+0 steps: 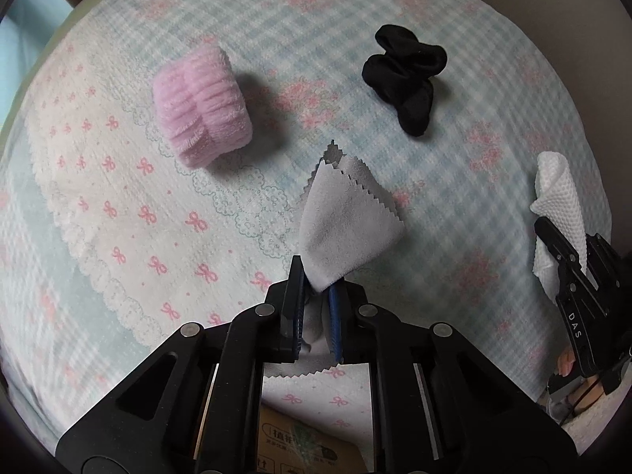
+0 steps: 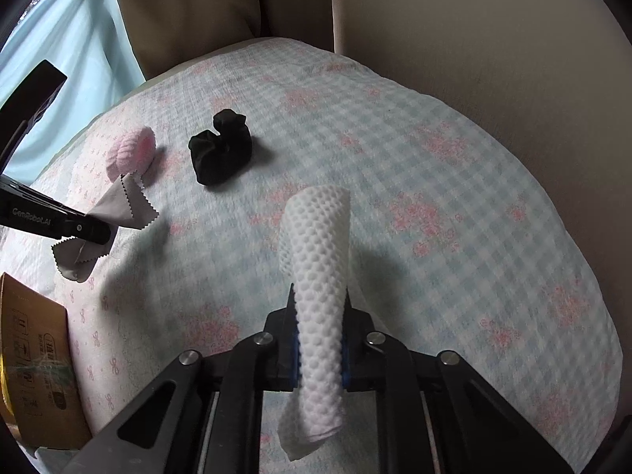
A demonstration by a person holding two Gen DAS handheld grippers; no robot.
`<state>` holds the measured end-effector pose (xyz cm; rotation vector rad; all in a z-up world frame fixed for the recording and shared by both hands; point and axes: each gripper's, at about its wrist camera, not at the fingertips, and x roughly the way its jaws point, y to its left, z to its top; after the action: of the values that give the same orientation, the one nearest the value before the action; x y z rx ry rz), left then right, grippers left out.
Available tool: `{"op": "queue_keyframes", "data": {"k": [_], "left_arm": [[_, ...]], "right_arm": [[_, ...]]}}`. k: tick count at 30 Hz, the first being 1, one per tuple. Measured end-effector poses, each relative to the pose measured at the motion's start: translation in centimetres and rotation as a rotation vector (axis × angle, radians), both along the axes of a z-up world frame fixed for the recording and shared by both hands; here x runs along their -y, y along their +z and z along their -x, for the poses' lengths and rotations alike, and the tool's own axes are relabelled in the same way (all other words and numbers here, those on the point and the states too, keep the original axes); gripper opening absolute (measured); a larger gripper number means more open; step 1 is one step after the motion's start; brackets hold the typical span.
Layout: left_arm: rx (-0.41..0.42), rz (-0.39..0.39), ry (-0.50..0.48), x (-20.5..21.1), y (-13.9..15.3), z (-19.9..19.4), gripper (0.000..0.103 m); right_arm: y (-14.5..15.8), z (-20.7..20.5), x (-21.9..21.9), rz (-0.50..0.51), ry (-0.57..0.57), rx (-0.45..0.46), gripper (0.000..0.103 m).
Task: Organize soft objects
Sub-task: 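Lift and carry the grey and white cloths over the box with both tools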
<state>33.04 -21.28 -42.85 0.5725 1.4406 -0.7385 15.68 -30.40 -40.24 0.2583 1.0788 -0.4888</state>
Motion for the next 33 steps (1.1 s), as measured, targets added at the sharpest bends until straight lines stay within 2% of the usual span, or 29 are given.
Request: {"op": "queue_keyframes", "data": {"k": [9, 18, 25, 33], "left_arm": [[0.044, 0.077, 0.029, -1.7, 6.7, 2.3, 0.009], [0.109, 0.157, 0.131, -4.5, 13.5, 5.5, 0.009], [0.162, 0.236, 0.277, -9.9, 19.5, 8.4, 0.009], [0.257, 0.275, 0.447, -18.4, 25.8, 11.4, 0.009]], "right_arm": [[5.7, 0.8, -1.0, 0.027, 0.026, 0.048, 0.013], [15.1, 2.1, -3.9, 0.085, 0.089, 0.113, 0.013], [22.0, 2.4, -8.3, 0.118, 0.201, 0.160, 0.013], [27.4, 1.5, -15.7, 0.108, 0.358, 0.224, 0.013]]}}
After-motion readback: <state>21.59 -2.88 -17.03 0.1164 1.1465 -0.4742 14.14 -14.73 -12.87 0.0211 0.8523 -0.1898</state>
